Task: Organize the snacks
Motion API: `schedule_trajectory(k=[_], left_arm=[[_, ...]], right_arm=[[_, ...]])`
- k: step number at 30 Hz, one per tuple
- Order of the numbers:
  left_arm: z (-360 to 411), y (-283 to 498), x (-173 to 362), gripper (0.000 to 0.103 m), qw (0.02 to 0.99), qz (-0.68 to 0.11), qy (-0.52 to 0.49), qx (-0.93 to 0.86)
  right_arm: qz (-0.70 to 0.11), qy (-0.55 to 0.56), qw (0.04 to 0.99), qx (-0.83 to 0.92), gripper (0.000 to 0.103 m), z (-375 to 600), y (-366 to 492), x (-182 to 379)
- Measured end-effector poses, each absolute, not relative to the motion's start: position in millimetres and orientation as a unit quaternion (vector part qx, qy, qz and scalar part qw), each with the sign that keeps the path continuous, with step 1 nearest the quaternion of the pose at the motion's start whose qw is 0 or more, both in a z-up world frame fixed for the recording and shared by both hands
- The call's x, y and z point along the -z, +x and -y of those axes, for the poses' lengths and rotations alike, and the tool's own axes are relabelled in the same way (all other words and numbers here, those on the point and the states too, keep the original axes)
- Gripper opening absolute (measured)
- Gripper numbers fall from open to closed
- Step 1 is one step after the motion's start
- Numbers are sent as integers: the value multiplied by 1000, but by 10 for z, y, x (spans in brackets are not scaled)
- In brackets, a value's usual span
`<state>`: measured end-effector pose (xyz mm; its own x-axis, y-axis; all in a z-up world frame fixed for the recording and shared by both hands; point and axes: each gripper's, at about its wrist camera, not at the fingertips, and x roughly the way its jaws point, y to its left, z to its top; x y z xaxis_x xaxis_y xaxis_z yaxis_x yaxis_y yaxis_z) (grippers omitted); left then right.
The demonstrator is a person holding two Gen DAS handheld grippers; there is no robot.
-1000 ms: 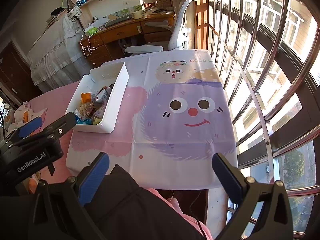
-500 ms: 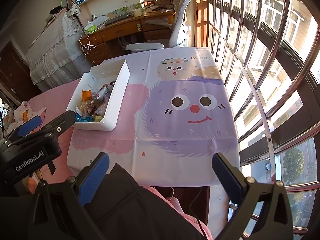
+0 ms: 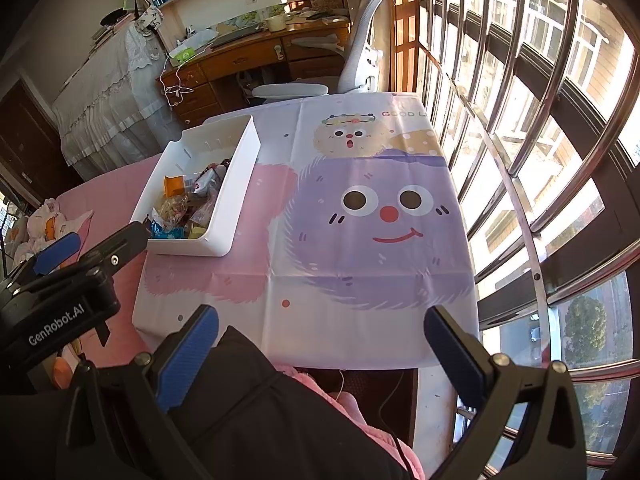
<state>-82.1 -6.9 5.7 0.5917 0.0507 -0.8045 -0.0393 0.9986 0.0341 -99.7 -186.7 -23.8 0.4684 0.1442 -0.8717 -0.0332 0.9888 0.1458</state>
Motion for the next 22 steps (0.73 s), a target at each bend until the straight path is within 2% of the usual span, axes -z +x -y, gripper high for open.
schedule_trajectory(k=[22], left_arm=[[61,-871,-50,102,892,-450,4,-27]], right_arm=[[-515,55,854,-52,103,1862,-993,226]])
